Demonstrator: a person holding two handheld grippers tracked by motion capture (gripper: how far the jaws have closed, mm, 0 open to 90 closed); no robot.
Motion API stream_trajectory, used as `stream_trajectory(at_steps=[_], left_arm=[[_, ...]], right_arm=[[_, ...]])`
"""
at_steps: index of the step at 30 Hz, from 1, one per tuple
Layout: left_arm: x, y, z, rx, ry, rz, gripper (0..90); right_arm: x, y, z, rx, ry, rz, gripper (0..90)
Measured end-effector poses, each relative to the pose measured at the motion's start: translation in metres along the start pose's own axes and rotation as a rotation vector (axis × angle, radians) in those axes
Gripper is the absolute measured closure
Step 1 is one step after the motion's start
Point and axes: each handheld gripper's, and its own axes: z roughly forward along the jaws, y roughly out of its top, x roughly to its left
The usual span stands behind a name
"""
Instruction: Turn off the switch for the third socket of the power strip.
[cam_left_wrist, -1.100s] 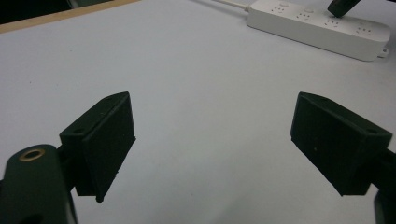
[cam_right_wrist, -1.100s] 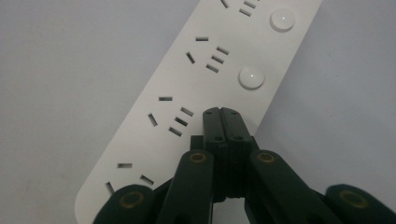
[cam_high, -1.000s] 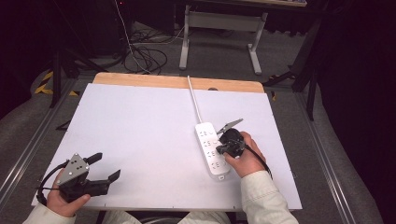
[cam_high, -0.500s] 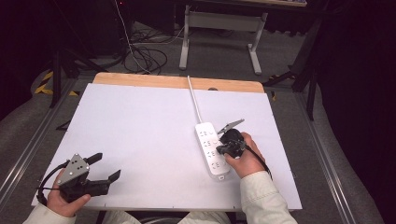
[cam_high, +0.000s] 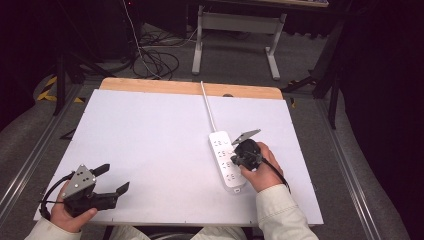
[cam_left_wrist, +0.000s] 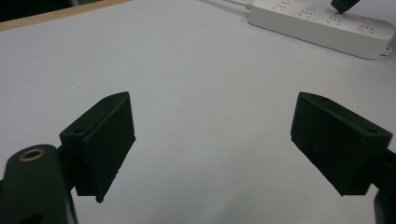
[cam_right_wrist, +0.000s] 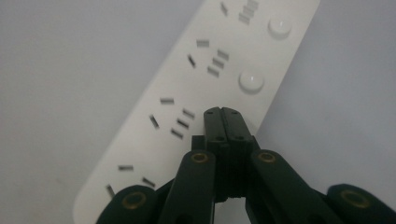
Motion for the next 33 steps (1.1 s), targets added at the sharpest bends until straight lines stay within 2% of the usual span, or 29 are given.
stream_trajectory(at_steps=[4,9,15,25,26,28,30,33], left_arm=[[0.002,0.0,0.001,0.005,0.001,-0.004,14.1],[0.001,0.0,0.001,0.001,0.003,-0.005,14.0],[0.001,0.0,0.001,0.003,0.001,-0.009,14.1],[0.002,0.0,0.001,0.0,0.002,-0.012,14.0],[0.002,0.0,0.002,-0.001,0.002,-0.013,14.1],[0.002,0.0,0.001,0.0,0.001,-0.008,14.0],[0.001,0.0,0.001,-0.001,0.0,-0.008,14.0],[0.001,0.0,0.001,-0.002,-0.002,-0.015,14.0]], right_arm=[[0.005,0.002,-0.017,-0.121,0.02,-0.003,90.0],[0.011,0.005,-0.025,-0.158,0.014,-0.013,90.0],[0.01,0.006,-0.031,-0.202,0.004,0.003,90.0],[0.013,0.013,-0.04,-0.231,0.01,-0.021,90.0],[0.012,0.013,-0.041,-0.235,0.01,-0.028,88.0],[0.013,0.013,-0.042,-0.261,0.003,-0.035,77.3],[0.014,0.013,-0.042,-0.278,-0.002,-0.047,72.5],[0.015,0.015,-0.044,-0.314,-0.013,-0.063,57.0]])
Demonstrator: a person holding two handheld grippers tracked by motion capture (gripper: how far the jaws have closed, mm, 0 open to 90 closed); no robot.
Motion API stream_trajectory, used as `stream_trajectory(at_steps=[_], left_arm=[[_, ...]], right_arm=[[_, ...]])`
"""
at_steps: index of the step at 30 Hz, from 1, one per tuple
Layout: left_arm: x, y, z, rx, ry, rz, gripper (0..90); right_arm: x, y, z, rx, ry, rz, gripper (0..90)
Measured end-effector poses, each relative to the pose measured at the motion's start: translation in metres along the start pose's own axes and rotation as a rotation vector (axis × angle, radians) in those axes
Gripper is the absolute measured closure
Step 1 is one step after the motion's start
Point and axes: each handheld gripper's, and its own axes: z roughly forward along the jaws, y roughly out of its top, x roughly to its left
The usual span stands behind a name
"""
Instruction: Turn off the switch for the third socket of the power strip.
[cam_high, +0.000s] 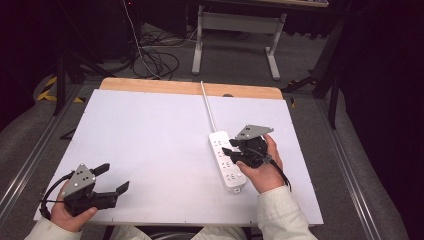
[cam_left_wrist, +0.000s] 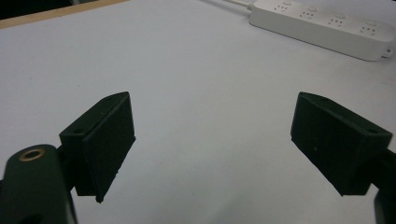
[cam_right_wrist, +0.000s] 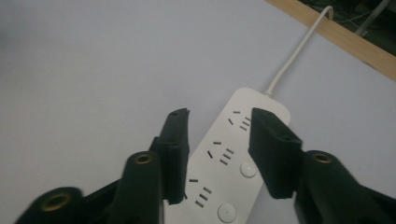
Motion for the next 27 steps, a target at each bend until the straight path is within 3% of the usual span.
stream_trajectory(at_steps=[3,7,12,17,22,25,27], left_arm=[[0.0,0.0,0.0,0.0,0.003,0.007,14.0],[0.0,0.0,0.0,-0.002,0.0,0.0,14.0],[0.0,0.0,0.0,-0.004,0.0,-0.002,14.0],[0.001,0.001,-0.003,-0.016,-0.005,-0.007,13.9],[0.002,0.001,-0.005,-0.02,-0.025,-0.034,12.8],[0.003,0.001,-0.006,-0.019,-0.031,-0.041,12.2],[0.005,0.001,-0.007,-0.018,-0.038,-0.033,12.1]], right_arm=[[0.001,0.003,-0.002,-0.021,-0.003,-0.009,38.0],[0.002,0.003,-0.005,-0.044,-0.026,-0.002,28.0],[0.003,0.003,-0.014,-0.084,0.007,0.001,25.3],[0.006,0.002,-0.026,-0.113,0.007,0.004,21.1],[0.01,-0.005,-0.044,-0.147,0.019,0.006,17.6],[0.011,-0.014,-0.056,-0.122,0.014,-0.015,17.5],[0.011,-0.021,-0.063,-0.126,0.008,-0.002,17.1]])
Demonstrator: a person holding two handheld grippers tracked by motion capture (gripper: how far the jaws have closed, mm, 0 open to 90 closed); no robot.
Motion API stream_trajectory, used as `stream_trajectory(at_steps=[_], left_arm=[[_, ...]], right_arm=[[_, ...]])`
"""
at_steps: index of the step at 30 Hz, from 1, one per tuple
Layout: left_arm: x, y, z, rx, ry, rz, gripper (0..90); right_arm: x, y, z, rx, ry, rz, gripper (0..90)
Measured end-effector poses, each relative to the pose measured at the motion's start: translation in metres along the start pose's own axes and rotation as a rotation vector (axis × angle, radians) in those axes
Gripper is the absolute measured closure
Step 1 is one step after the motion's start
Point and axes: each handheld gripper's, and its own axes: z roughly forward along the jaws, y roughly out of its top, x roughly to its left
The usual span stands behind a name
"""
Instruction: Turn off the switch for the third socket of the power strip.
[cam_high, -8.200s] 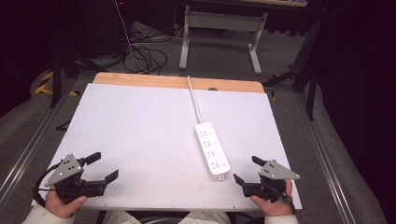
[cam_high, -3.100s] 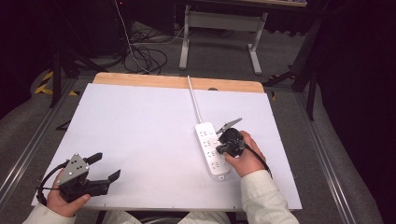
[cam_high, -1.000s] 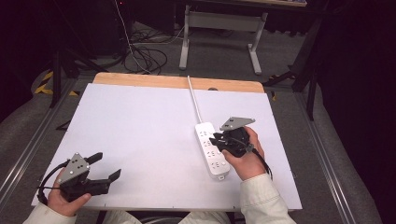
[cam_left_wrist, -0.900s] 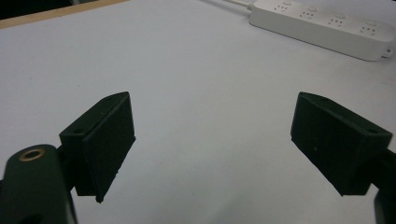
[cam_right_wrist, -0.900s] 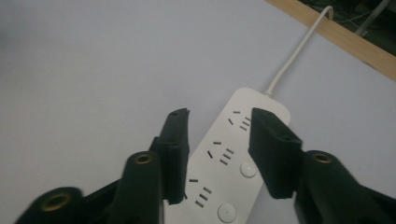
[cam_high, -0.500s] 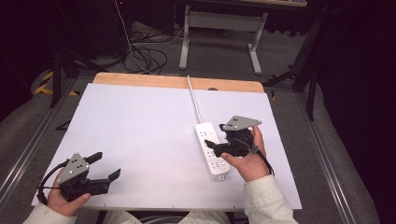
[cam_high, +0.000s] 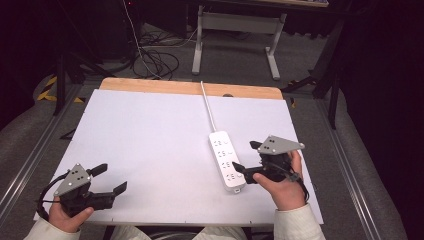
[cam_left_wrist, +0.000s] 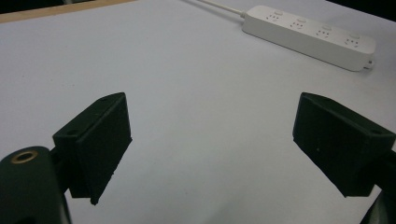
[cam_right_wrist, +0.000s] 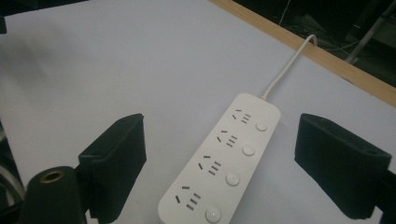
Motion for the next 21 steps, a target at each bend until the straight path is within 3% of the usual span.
stream_trajectory(at_steps=[4,15,17,21], left_arm=[[0.0,0.0,-0.002,-0.01,-0.02,-0.001,10.2],[0.003,-0.002,-0.007,-0.026,-0.074,-0.007,5.1],[0.005,-0.002,-0.007,-0.03,-0.069,-0.007,4.9],[0.006,-0.003,-0.008,-0.032,-0.071,-0.025,4.4]], right_arm=[[0.0,-0.015,-0.013,-0.027,0.014,0.041,16.3],[-0.008,-0.067,-0.028,-0.019,0.036,0.147,16.2],[-0.009,-0.074,-0.026,0.005,0.076,0.153,14.5],[-0.009,-0.088,-0.023,0.029,0.093,0.141,13.1]])
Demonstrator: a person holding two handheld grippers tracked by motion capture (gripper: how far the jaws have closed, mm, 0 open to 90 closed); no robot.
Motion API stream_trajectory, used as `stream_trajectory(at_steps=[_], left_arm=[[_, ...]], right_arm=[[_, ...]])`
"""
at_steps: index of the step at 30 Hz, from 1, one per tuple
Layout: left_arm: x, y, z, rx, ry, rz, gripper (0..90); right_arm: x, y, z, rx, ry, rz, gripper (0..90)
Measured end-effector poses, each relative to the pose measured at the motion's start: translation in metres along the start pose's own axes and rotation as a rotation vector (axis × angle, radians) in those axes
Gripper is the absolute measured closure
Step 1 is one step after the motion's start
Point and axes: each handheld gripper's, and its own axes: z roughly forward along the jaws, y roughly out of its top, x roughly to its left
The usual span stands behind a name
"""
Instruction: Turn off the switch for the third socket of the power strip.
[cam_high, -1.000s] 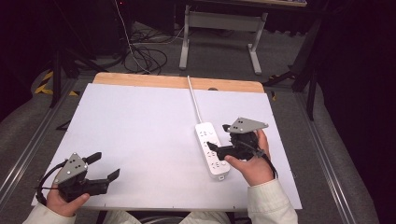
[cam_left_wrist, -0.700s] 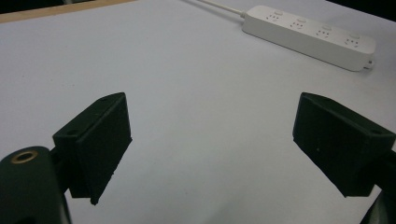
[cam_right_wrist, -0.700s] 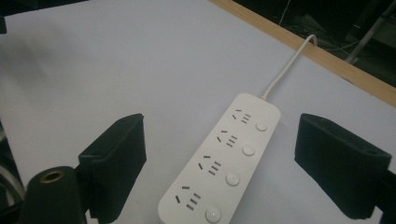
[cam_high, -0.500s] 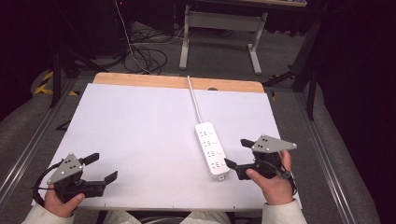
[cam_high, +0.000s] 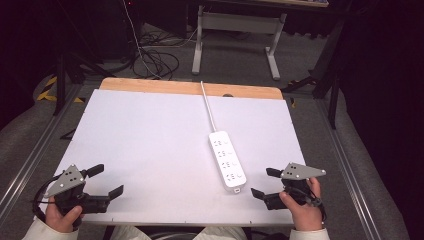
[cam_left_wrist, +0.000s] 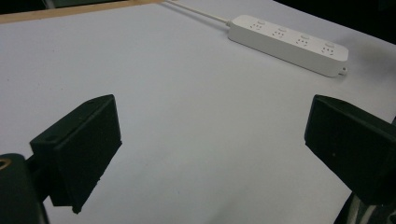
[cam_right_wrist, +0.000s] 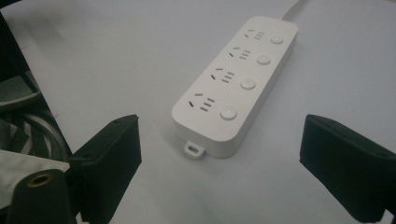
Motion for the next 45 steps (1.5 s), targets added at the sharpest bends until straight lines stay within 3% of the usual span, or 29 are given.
stream_trajectory(at_steps=[8,11,18,22,26,28,32,35,37,41,45], left_arm=[[0.002,-0.004,-0.001,-0.003,-0.008,0.004,5.7],[0.003,-0.006,0.0,0.005,-0.015,0.008,5.7],[0.002,-0.01,0.001,0.03,-0.009,0.06,7.4],[0.003,-0.013,0.001,0.035,-0.016,0.089,7.4],[0.003,-0.017,0.001,0.043,-0.021,0.075,7.4],[0.004,-0.018,0.001,0.06,-0.011,0.066,7.3],[0.005,-0.018,0.006,0.097,0.003,0.054,7.4],[0.007,-0.017,0.006,0.065,-0.009,0.047,7.4],[0.008,-0.016,0.005,0.047,-0.017,0.046,7.4],[0.009,-0.016,0.004,0.017,-0.01,0.044,7.3],[0.009,-0.015,0.003,0.006,-0.002,0.061,7.4]], right_arm=[[-0.012,-0.027,0.011,-0.017,-0.026,-0.014,7.4],[-0.015,-0.035,0.018,-0.009,-0.04,0.003,6.7],[-0.019,-0.047,0.027,-0.005,-0.058,0.043,6.4],[-0.02,-0.054,0.03,0.025,-0.083,0.069,6.4],[-0.017,-0.056,0.034,0.068,-0.093,0.065,6.6],[-0.019,-0.057,0.036,0.097,-0.096,0.086,6.9],[-0.021,-0.059,0.037,0.067,-0.078,0.147,7.0],[-0.02,-0.058,0.035,-0.002,-0.086,0.129,7.0],[-0.019,-0.057,0.035,-0.031,-0.088,0.082,6.6],[-0.016,-0.054,0.034,-0.026,-0.108,0.012,6.4],[-0.017,-0.054,0.034,-0.029,-0.109,0.015,6.4]])
